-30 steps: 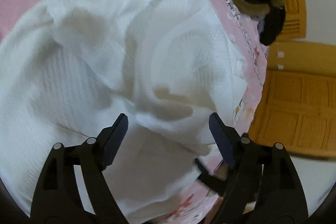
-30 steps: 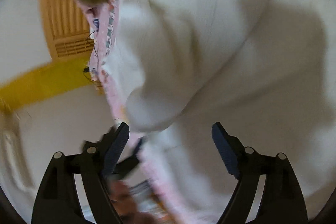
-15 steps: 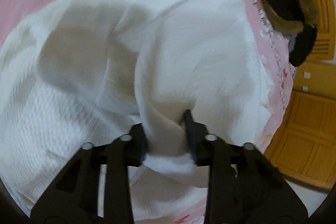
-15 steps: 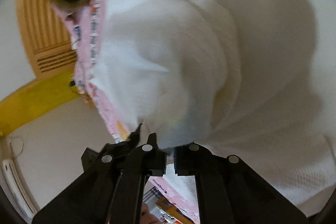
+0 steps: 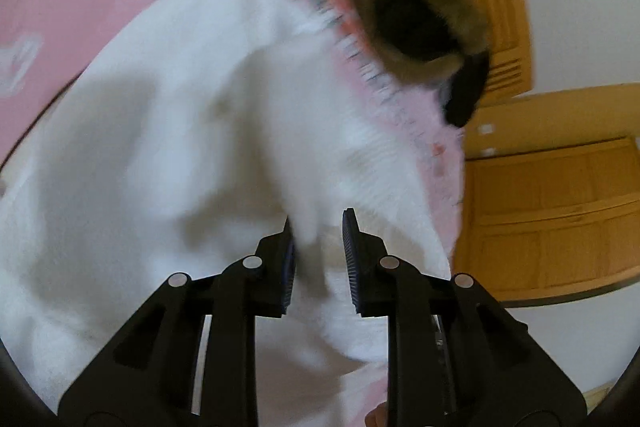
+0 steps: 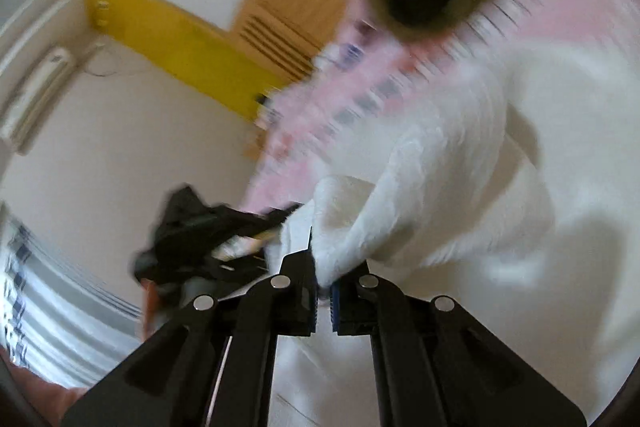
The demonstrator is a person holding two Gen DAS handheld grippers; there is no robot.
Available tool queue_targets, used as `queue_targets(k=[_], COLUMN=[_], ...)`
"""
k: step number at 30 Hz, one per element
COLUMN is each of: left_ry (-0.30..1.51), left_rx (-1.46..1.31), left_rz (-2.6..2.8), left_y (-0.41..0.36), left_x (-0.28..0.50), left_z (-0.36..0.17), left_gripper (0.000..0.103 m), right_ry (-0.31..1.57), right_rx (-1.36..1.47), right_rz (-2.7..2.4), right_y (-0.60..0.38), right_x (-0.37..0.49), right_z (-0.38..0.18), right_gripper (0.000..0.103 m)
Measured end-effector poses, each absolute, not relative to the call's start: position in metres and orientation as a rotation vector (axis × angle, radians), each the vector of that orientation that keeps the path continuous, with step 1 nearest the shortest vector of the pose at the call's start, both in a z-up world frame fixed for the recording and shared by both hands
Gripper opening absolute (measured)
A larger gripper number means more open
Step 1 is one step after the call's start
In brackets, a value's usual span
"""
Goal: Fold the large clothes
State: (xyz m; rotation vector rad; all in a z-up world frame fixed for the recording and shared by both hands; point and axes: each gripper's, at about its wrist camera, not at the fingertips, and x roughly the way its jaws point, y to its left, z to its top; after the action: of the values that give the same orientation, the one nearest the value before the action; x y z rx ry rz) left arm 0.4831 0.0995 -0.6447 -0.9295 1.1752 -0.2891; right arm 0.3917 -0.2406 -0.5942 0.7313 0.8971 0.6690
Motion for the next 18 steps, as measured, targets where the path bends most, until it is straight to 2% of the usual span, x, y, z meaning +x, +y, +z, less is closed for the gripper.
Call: queue_targets(k=[3,7,11,15,18], left_ry=[1.220,1.234,1.249,1.240,1.204], left_rx=[-0.993,-0.984,-0.900,-0.825,-0.794], left_rz=[-0.277,-0.257,-0.212,-0.145,-0.075], left_y=[0.107,0.116,0.114,0.116,0.112], left_x=[0.456,0.419,0.404,0.384,0.354], left_z=[-0.667,-0.669,-0.658,-0.638,-0.608], left_gripper=[0.021,0.021,0.022,0.021,0.021], right_ry=[0.972,1.047,1.100,1.117,1.117], right_rx=[0.795,0.844,0.902,0.910,0.849], right_rz=[0.642,0.583,0.535,0.558,0.576], right_y=[-0.246,-0.249,-0.258,-0.270,-0.291], right_x=[0.354,0.311,0.288,0.279,0.267], right_z=[-0.634,-0.659,-0.678,-0.671,-0.649], right_gripper=[0.004,0.009,0.020,0.034,0.035])
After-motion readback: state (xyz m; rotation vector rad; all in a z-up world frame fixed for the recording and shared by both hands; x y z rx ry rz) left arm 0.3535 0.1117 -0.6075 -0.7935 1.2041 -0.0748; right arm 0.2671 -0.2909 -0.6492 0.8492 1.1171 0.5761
